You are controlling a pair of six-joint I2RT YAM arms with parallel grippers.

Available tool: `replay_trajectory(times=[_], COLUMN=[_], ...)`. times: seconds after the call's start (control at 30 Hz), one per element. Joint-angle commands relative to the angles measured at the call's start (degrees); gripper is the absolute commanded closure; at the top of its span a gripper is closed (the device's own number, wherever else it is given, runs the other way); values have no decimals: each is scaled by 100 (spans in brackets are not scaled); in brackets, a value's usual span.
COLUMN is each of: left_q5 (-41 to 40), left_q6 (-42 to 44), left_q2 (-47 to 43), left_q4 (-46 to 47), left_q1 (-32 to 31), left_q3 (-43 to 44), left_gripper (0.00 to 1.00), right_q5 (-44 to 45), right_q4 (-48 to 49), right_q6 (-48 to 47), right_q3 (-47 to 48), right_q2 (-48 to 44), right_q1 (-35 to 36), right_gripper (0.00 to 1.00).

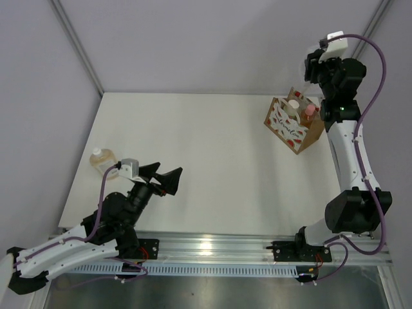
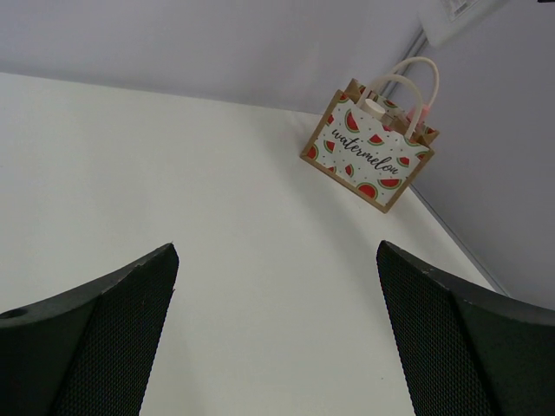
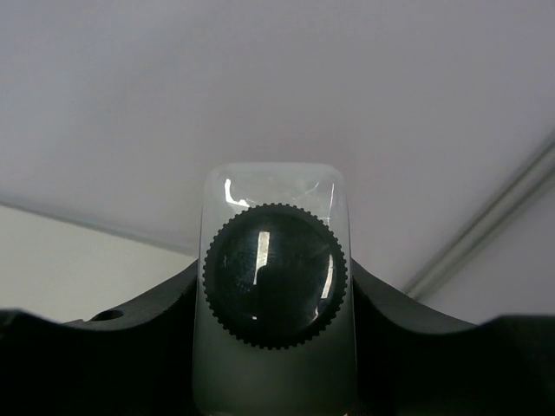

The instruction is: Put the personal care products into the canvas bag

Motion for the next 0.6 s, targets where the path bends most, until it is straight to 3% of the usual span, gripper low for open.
replay_trajectory(times=[0.0,0.57], left_q5=[130,112], left_q6=[-117,-20], left_q2=[68,438], left_q4=[124,177], left_q1=[23,14], left_q3=[136,232], left_gripper=[1,1], right_q5=[-207,-568], right_q4=[1201,1500], right_q6=[-38,-662], right_q3=[611,41], right_q2=[20,583], right_q1=[-369,-1073], right_gripper=[100,100])
